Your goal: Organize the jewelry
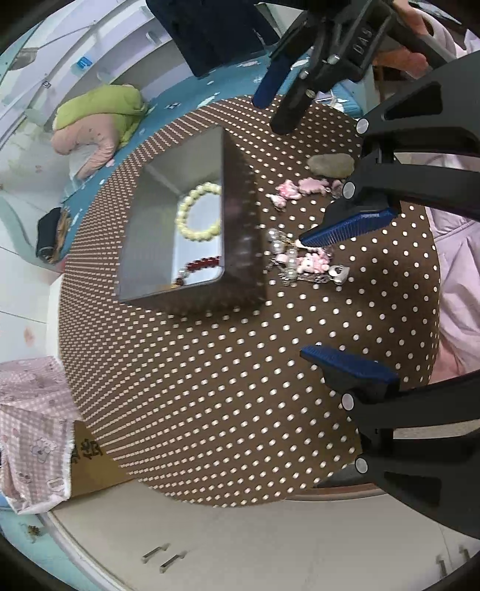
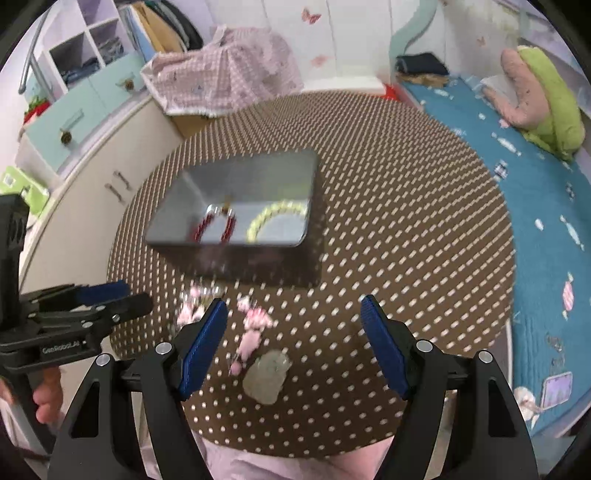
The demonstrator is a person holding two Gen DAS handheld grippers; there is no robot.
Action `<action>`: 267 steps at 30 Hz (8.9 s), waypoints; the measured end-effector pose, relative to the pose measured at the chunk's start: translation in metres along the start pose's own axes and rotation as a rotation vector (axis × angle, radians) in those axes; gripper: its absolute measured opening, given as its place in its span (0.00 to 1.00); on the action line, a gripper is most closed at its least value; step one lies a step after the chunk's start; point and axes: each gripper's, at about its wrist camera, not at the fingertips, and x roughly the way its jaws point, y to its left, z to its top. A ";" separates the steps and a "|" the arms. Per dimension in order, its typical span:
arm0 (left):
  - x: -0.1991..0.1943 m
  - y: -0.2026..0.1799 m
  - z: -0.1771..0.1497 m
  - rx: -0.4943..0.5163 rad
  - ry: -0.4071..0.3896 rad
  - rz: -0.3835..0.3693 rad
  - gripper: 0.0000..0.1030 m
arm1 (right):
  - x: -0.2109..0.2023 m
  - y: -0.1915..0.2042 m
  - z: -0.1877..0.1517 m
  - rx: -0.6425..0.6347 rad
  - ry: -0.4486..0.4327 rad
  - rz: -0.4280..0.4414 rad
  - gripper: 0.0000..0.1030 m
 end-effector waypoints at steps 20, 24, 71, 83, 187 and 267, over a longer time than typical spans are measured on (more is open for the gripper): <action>0.048 -0.035 0.009 0.129 0.030 -0.032 0.15 | 0.056 0.030 0.003 -0.077 0.150 -0.034 0.45; 0.051 -0.035 0.014 0.119 0.034 -0.059 0.11 | 0.059 0.037 0.007 -0.106 0.141 -0.056 0.39; -0.001 0.021 -0.003 0.049 -0.050 -0.087 0.11 | 0.063 0.050 0.007 -0.083 0.137 0.048 0.58; -0.019 0.038 -0.006 0.006 -0.079 -0.125 0.11 | 0.080 0.071 0.009 -0.181 0.110 -0.048 0.18; -0.024 -0.004 -0.014 0.122 -0.067 -0.124 0.41 | -0.005 0.009 -0.003 0.003 -0.012 0.015 0.70; -0.014 0.038 -0.013 0.022 -0.067 -0.139 0.11 | 0.043 0.039 -0.024 -0.203 0.118 0.004 0.15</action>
